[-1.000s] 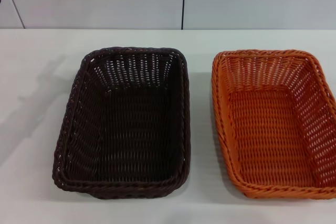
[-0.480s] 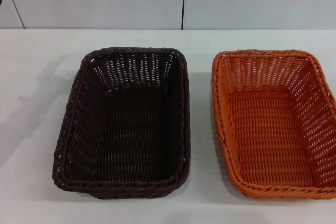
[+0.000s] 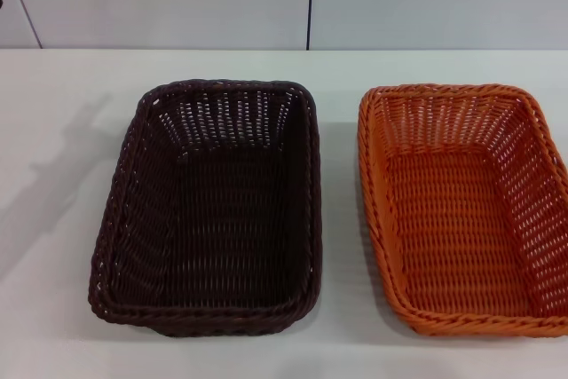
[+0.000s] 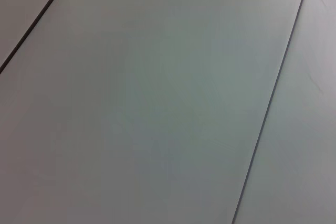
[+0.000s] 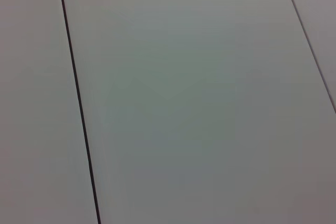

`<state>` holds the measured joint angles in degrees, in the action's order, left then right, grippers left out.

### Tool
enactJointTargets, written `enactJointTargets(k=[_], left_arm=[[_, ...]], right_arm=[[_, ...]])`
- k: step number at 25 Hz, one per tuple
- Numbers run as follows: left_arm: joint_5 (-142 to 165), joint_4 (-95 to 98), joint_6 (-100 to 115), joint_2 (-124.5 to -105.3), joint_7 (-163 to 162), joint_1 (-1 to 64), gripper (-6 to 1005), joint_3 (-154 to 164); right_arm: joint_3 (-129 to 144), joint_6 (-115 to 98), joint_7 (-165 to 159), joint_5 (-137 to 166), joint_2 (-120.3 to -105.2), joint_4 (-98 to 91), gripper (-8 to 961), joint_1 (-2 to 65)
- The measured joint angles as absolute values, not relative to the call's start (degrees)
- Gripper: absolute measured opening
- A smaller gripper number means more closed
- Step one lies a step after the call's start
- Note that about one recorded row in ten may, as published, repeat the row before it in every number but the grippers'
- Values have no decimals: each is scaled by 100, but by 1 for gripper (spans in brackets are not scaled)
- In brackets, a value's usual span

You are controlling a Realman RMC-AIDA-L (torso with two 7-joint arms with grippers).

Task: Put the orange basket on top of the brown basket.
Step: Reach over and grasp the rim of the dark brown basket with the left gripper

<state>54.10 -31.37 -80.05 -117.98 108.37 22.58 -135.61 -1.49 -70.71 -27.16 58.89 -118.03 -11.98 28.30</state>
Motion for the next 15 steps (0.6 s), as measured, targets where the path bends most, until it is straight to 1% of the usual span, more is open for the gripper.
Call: enactJointTargets(k=[15], left_arm=[[5405,-3130,-7999,-11800,10835,2262,835,-13561]], right_arm=[[-159,-7005,-2715,5889,-11803,-1195,565,2834]])
